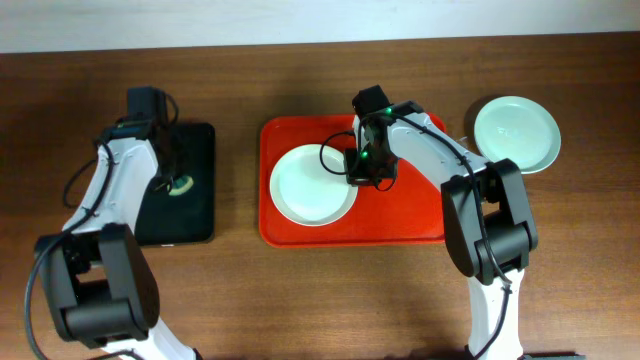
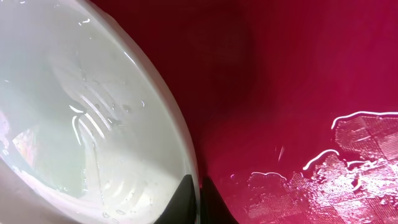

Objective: Clean dirty plates on tray and stack at the side

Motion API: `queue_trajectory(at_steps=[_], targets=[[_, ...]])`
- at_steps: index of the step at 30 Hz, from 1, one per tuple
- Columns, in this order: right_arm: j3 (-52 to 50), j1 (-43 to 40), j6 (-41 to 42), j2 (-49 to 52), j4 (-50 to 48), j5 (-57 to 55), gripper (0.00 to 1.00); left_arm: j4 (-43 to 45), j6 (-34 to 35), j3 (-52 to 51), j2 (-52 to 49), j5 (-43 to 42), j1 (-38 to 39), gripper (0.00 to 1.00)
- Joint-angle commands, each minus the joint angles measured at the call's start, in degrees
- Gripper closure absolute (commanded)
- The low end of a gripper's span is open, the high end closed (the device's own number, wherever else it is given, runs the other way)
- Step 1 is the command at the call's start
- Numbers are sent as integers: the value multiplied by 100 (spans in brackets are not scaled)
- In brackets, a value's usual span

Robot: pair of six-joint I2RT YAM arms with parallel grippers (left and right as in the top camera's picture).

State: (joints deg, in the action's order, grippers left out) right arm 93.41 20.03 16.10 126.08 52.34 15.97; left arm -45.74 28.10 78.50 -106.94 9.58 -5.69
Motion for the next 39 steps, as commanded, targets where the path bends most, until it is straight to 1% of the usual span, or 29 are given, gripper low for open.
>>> queue_trajectory(at_steps=[1,3,4,5,6,7,10,11,12,13,16,18,19,21,25,28,30,31,33,35,36,37,38,39], targets=[[-127,-52,-15,175,11,-378,96,321,76,-356,-321,-186,-240,98],[-127,-52,-15,175,11,-376,96,448,79,-372,-538,-190,-334,94],[-127,-52,-17,175,9,-376,96,483,79,-372,-614,-190,-348,90],[-127,-52,-20,175,-4,-378,96,503,79,-372,-658,-192,-348,80],[-122,-52,-179,170,-35,-374,96,527,79,-352,-645,-195,-348,47],[-90,-55,-232,164,-28,-376,96,490,74,-254,-612,-260,-350,40],[278,-50,-234,98,238,-378,96,0,76,339,-393,-452,-354,43],[533,-48,-236,52,439,-442,96,-264,76,645,-199,-686,-354,42],[896,-31,-234,-11,756,-693,96,-398,76,804,-46,-883,-354,27],[1150,4,-234,-66,990,-922,96,-428,76,846,63,-966,-352,1],[2096,352,-232,-284,1834,-2208,96,-446,76,846,208,-968,-348,1],[2688,796,-232,-302,2461,-3748,96,-446,76,844,205,-966,-350,1],[2863,1130,-232,-302,2721,-4806,96,-448,76,844,205,-966,-348,1],[2907,1663,-232,-299,3058,-6378,96,-446,76,844,205,-968,-348,1],[2907,2682,-284,-299,3456,-8765,96,-446,76,844,205,-966,-352,1],[2907,3331,-1191,-299,3467,-9943,96,-446,76,844,205,-966,-348,1],[2909,3685,-1469,-299,3486,-10721,96,-446,76,844,205,-966,-350,1],[2909,3779,-1631,-299,3475,-10721,96,-446,76,844,205,-966,-348,1],[2907,3812,-1622,-299,3469,-10647,96,-448,76,844,205,-966,-348,1],[2909,3670,-1405,-299,3464,-10179,96,-446,76,844,205,-966,-348,1],[2907,3471,-1204,-299,3434,-9698,96,-446,76,844,205,-966,-348,1],[2907,3084,-970,-299,3263,-8863,96,-446,76,844,205,-966,-348,1],[2907,2747,-964,-299,3047,-8107,96,-446,76,844,205,-966,-348,1],[2907,2179,-994,-297,2675,-6861,96,-446,76,844,205,-966,-348,1]])
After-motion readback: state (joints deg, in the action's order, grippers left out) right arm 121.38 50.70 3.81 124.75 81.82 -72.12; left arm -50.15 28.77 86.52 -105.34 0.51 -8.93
